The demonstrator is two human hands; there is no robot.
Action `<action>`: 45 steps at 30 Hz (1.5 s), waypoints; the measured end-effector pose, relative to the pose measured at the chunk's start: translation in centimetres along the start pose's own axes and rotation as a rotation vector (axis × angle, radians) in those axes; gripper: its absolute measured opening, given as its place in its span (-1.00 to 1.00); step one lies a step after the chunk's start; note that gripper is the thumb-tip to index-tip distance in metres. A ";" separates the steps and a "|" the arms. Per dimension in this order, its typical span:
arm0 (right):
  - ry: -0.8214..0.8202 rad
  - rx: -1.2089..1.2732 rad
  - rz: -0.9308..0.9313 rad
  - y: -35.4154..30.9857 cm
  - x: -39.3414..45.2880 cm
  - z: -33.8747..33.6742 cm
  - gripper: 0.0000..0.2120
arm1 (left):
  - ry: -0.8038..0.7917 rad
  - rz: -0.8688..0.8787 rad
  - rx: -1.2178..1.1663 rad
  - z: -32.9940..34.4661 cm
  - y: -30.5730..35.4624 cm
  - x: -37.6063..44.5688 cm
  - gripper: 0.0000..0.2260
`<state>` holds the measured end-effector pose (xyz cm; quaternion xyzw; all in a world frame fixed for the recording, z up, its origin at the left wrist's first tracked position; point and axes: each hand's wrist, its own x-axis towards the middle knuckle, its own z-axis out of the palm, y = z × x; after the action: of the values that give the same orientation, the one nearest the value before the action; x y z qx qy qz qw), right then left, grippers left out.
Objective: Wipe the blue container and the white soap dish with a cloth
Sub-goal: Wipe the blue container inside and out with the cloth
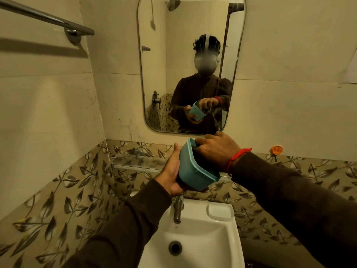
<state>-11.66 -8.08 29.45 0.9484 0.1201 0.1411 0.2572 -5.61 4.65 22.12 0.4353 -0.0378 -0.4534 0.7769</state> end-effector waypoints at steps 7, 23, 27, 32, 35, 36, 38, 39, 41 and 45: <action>-0.279 -0.031 0.036 -1.0 0.1 -1.0 -0.45 | -0.033 0.067 0.087 -0.4 -0.4 0.5 -0.30; -0.605 0.633 0.000 0.0 0.1 -3.9 -0.91 | -0.105 0.202 0.134 -1.9 1.2 1.8 -0.28; -0.359 1.087 0.113 3.5 -0.9 -4.5 -0.77 | -0.161 0.207 0.031 -3.2 1.9 1.7 -0.26; 0.060 0.610 -0.041 4.4 -0.1 -3.4 -0.69 | -0.226 0.170 -0.002 -2.5 1.5 1.4 -0.25; 0.173 0.110 -0.141 3.1 0.4 -2.0 -0.55 | -0.215 0.231 -0.011 -0.9 1.1 1.5 -0.29; 0.186 0.011 -0.134 2.8 0.5 -1.7 -0.52 | -0.190 0.278 0.015 -0.7 1.2 1.6 -0.32; 0.192 -0.048 -0.091 2.3 0.4 -1.3 -0.50 | -0.150 0.373 0.091 -0.9 1.5 1.7 -0.36; 0.197 -0.047 -0.073 2.0 0.2 -1.1 -0.51 | -0.132 0.404 0.130 -1.1 1.7 1.7 -0.35; 0.197 -0.042 -0.037 1.1 -0.2 -0.8 -0.54 | -0.091 0.449 0.200 -1.6 1.8 1.6 -0.30; 0.170 -0.022 0.014 -1.1 -0.9 -0.8 -0.56 | -0.055 0.585 0.242 -1.4 1.9 1.1 -0.32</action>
<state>-12.94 -7.12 29.33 0.9309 0.1335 0.2242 0.2555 -3.06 5.14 22.24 0.4829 -0.2357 -0.2146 0.8156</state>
